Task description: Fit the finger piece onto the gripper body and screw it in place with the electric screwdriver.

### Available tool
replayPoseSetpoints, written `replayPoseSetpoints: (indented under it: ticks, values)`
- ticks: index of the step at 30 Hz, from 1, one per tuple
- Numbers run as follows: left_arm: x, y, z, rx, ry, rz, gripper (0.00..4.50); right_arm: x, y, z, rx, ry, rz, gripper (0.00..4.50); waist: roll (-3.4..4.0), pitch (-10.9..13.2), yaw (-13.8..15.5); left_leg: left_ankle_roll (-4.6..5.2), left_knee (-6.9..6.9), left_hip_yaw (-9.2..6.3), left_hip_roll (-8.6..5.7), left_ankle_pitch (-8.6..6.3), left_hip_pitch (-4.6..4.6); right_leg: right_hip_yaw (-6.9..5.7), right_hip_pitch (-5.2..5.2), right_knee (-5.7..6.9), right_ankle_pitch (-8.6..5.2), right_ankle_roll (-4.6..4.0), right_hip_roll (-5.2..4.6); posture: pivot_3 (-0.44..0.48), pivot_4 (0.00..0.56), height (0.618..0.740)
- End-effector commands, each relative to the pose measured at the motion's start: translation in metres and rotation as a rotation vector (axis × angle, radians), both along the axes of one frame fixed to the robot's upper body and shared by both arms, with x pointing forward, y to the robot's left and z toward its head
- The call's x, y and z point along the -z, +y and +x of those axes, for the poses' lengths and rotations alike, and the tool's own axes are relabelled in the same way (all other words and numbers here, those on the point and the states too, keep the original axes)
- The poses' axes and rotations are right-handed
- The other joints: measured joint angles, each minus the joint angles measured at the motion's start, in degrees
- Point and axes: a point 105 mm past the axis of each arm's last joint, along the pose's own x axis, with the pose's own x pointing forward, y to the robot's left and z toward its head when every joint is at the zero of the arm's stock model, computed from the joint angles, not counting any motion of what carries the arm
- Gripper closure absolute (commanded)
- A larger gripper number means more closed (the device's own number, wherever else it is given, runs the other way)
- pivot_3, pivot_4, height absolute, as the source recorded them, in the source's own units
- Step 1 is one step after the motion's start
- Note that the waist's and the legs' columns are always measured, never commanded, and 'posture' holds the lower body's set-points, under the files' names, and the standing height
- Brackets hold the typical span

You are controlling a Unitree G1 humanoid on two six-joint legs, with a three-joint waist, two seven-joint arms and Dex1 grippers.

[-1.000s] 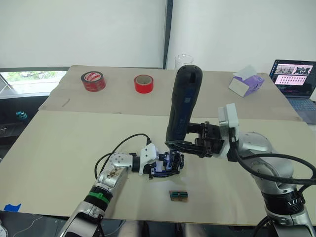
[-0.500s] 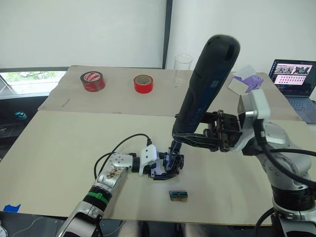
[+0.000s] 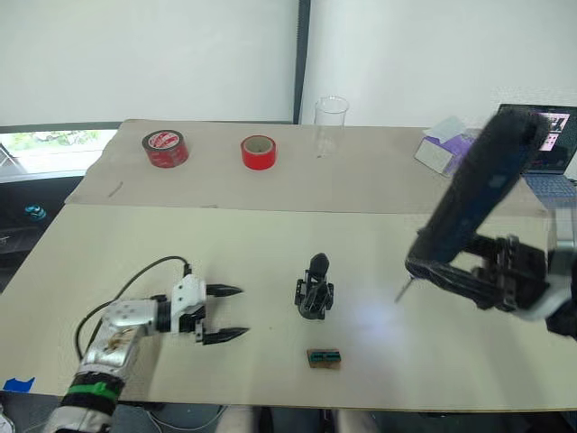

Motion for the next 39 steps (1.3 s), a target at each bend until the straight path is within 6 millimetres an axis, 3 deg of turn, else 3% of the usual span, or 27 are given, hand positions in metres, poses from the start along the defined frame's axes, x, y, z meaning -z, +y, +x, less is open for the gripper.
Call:
replayPoseSetpoints:
  ticks: [1, 5, 8, 13, 26, 31, 39]
  values:
    - [-0.004, -0.005, -0.013, 0.045, 0.002, -0.006, 0.03, -0.006, 0.012, -0.017, -0.031, -0.117, -0.015, 2.57, 0.06, 0.09, 0.08, -0.1, 0.03, 0.0, 0.0, -0.06, 0.0, 0.0, 0.01, 0.01, -0.03, -0.04, -0.1, 0.0, 0.15, 0.74]
    - [-0.012, -0.023, -0.025, 0.112, -0.004, -0.021, 0.03, -0.002, 0.039, -0.025, -0.104, -0.125, 0.046, 2.57, 0.13, 0.18, 0.02, -0.46, 0.04, 0.01, 0.0, -0.24, 0.03, -0.06, 0.01, 0.0, -0.08, -0.16, -0.22, 0.0, 0.15, 0.74]
    - [-0.006, -0.045, -0.033, 0.177, -0.036, 0.031, 0.03, 0.003, 0.064, -0.03, -0.2, -0.125, 0.09, 2.57, 0.05, 0.34, 0.06, -0.49, 0.02, 0.0, 0.0, -0.23, 0.03, -0.19, 0.0, -0.02, -0.08, -0.16, -0.18, 0.0, 0.15, 0.74]
    - [0.006, -0.076, -0.035, 0.194, -0.029, 0.044, 0.03, 0.019, 0.087, -0.036, -0.346, -0.111, 0.071, 2.57, 0.12, 0.42, 0.4, -0.01, 0.06, 0.03, -0.08, -0.04, -0.05, -0.61, 0.01, -0.03, 0.08, 0.09, -0.1, 0.0, 0.15, 0.74]
    - [0.018, -0.135, -0.058, 0.303, 0.044, 0.001, 0.03, 0.035, 0.089, -0.029, -0.414, -0.142, 0.028, 2.57, 0.16, 0.43, 1.69, 0.14, 0.16, 0.01, -0.17, -0.08, 0.01, -0.83, 0.13, -0.05, -0.03, -0.09, -0.26, 0.0, 0.15, 0.74]
    - [0.025, -0.144, -0.056, 0.293, 0.056, 0.021, 0.03, 0.036, 0.087, -0.027, -0.403, -0.147, 0.016, 2.57, 0.17, 0.43, 1.96, 0.24, 0.17, 0.01, -0.22, -0.12, 0.0, -0.87, 0.18, -0.1, 0.01, -0.01, -0.29, 0.0, 0.15, 0.74]
    - [0.053, -0.148, -0.058, 0.288, 0.091, 0.035, 0.03, 0.038, 0.085, -0.027, -0.4, -0.134, 0.003, 2.57, 0.47, 0.24, 2.75, 0.13, 0.28, 0.0, -0.31, -0.3, 0.16, -0.91, 0.23, -0.26, 0.02, 0.03, -0.46, 0.0, 0.15, 0.74]
